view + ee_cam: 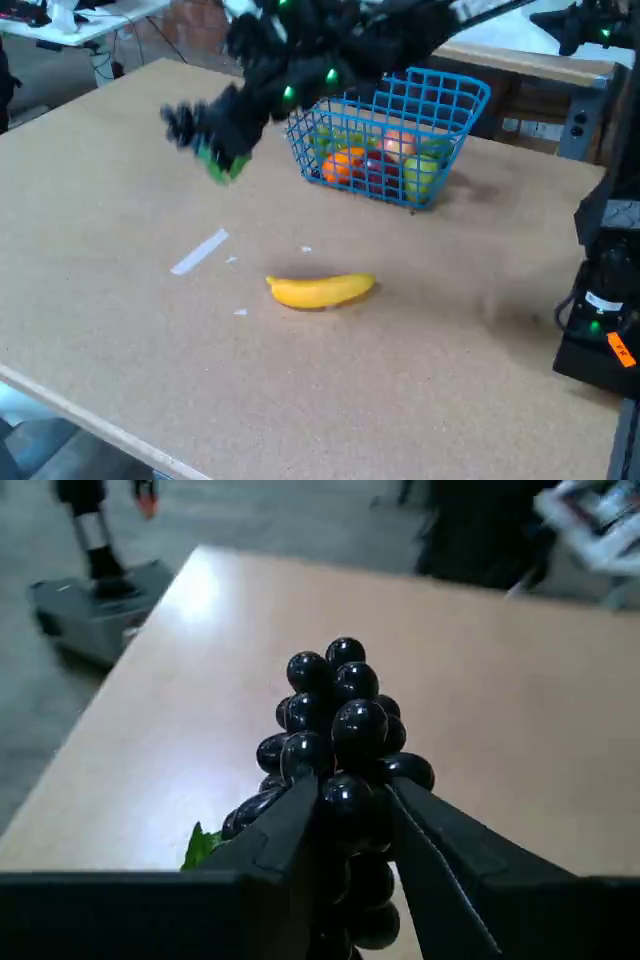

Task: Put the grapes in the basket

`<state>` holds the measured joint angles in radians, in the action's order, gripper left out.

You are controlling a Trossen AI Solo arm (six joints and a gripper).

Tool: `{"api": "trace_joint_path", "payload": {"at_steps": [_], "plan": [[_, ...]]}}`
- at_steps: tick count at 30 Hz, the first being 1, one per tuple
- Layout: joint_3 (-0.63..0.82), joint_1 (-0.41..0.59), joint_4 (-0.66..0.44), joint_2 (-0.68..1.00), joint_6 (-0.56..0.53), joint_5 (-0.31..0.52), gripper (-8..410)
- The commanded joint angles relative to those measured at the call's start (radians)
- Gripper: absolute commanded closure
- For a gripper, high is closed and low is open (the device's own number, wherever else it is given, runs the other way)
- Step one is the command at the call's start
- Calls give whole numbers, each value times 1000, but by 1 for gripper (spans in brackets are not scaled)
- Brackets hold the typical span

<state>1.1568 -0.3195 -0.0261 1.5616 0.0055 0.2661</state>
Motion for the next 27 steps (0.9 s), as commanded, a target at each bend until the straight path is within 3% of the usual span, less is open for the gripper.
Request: {"api": "trace_joint_path", "payload": {"at_steps": [1, 9, 23, 27], "plan": [[1, 19, 11, -103, 82, 172, 402], [1, 140, 6, -218, 127, 277, 402], [0, 519, 4, -217, 120, 270, 402], [-2, 610, -11, -191, 55, 174, 402]]}}
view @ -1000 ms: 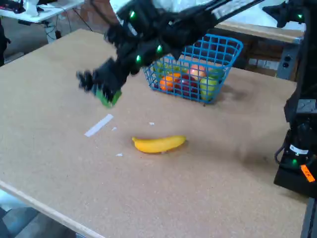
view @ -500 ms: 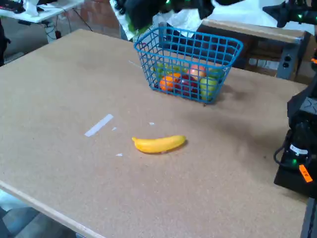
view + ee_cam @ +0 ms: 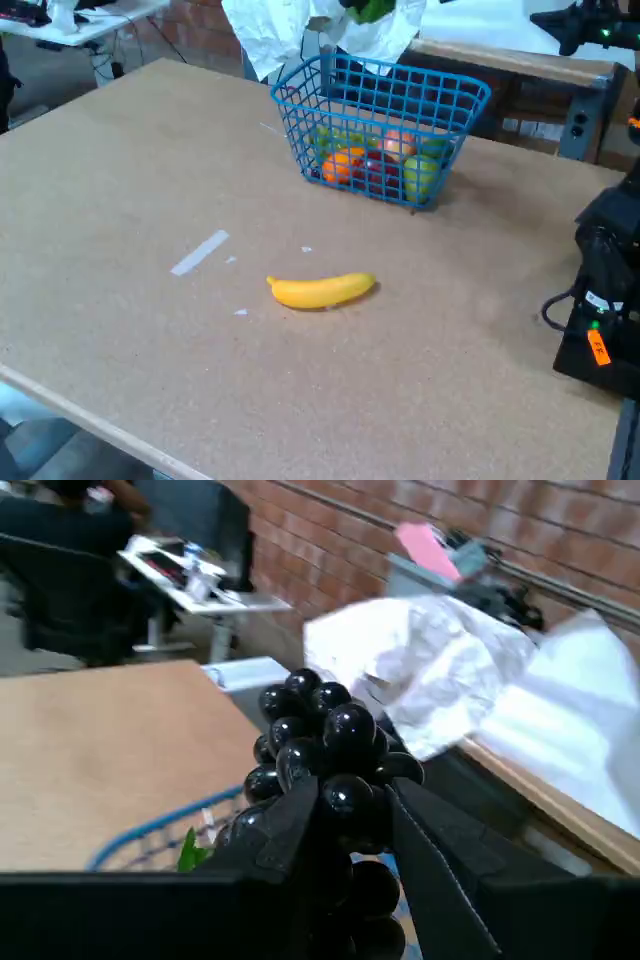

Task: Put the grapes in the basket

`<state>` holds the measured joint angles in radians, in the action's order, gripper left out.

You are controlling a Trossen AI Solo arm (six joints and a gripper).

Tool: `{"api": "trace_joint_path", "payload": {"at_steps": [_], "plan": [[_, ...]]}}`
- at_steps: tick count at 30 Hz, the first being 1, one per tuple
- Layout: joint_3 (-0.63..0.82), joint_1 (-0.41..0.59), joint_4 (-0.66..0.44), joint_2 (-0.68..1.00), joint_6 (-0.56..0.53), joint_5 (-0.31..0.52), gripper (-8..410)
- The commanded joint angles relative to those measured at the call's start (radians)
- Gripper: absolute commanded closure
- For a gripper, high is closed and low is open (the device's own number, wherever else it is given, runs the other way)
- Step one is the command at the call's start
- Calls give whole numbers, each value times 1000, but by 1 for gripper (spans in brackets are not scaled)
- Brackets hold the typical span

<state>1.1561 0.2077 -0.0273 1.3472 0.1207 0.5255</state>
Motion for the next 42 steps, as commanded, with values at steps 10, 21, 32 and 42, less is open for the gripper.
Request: {"api": "trace_joint_path", "payload": {"at_steps": [10, 21, 32, 42], "plan": [[-5, 149, -36, 205, -122, -170, 402], [-5, 149, 36, 410, -150, -170, 402], [-5, 157, 87, 425, -170, -282, 370], [-5, 158, 106, 425, -227, -298, 203]]}}
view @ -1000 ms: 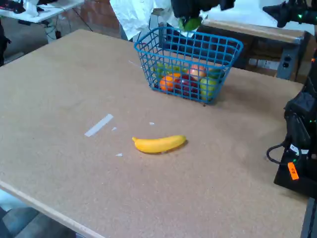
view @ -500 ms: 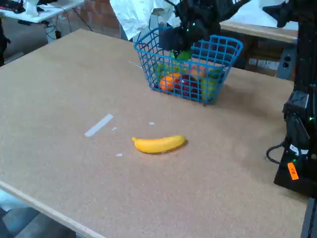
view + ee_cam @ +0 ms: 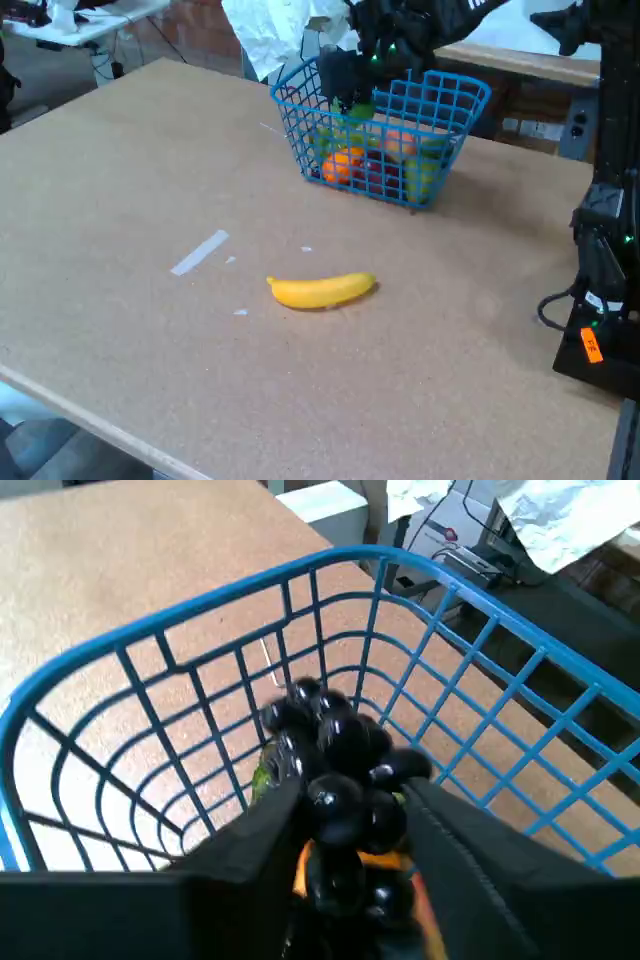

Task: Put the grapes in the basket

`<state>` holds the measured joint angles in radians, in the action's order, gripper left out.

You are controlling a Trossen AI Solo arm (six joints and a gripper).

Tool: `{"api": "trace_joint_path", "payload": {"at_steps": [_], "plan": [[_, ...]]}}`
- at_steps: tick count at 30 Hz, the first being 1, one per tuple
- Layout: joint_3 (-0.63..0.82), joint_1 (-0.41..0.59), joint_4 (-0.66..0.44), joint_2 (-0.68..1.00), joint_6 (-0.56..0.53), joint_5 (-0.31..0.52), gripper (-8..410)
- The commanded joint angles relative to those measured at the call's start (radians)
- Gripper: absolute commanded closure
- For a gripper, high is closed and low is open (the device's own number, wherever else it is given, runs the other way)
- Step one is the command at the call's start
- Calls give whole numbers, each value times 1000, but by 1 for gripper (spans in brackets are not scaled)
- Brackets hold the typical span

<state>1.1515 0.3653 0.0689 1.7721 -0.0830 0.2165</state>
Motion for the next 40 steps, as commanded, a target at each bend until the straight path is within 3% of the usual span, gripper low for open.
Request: {"api": "trace_joint_path", "payload": {"at_steps": [1, 6, 40], "plan": [[0, 0, 9, 0, -23, 19, 192], [0, 0, 4, 0, -40, 66, 161], [0, 0, 3, 0, -45, 62, 161]]}}
